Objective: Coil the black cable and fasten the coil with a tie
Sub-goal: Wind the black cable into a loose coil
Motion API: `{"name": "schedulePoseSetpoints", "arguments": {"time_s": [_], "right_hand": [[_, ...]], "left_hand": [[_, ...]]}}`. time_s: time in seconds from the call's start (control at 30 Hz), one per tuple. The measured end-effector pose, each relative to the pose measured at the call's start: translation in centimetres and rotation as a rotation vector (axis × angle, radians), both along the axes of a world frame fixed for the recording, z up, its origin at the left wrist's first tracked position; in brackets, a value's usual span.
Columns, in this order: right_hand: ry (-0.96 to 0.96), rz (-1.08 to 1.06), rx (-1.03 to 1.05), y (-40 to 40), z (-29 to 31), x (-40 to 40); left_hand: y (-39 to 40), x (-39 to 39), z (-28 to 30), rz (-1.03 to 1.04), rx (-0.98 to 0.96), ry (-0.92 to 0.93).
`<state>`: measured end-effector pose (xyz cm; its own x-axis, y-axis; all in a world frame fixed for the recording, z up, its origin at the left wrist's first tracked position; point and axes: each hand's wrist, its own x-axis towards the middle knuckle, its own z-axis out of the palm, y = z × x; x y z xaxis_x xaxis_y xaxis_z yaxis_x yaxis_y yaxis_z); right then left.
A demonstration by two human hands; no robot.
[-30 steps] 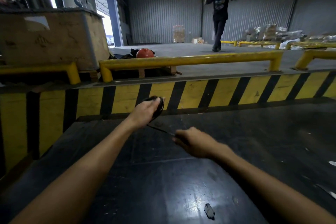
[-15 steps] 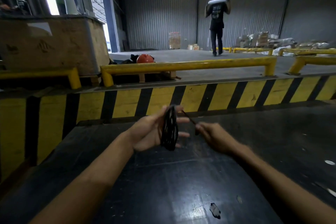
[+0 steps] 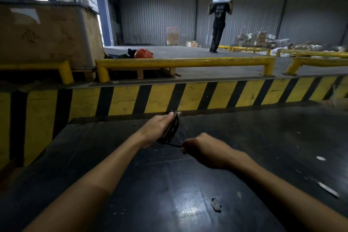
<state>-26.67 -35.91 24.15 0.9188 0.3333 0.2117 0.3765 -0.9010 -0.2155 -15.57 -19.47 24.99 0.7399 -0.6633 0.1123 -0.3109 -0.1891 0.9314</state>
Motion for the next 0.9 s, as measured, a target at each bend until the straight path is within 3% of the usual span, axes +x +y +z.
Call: {"name": "schedulePoseSetpoints", "arguments": {"time_s": [0.13, 0.3, 0.47, 0.57, 0.63, 0.77, 0.9], "right_hand": [[-0.052, 0.057, 0.02, -1.9, 3.0, -0.6], [-0.093, 0.096, 0.142, -3.1, 4.5, -1.0], [0.071, 0.102, 0.755, -2.8, 1.7, -0.8], [0.213, 0.086, 1.212, -1.9, -1.0, -1.0], [0.231, 0.041, 1.368, -1.7, -2.2, -1.4], [0.108, -0.048, 1.326, -2.0, -3.8, -2.7], [-0.08, -0.196, 1.182, -1.7, -4.6, -4.1]], "left_hand": [[0.0, -1.7, -0.9, -0.081, 0.3, -0.137], [0.5, -3.8, -0.8, -0.242, 0.27, 0.085], [0.3, -5.7, -0.8, -0.238, 0.018, 0.24], [-0.8, -6.5, -0.9, -0.198, -0.028, 0.234], [-1.6, -6.8, -1.0, -0.167, -0.047, 0.247], [-3.1, -7.2, -2.0, -0.069, -0.083, 0.306], [-5.0, -8.0, -3.2, 0.265, -0.079, 0.169]]}}
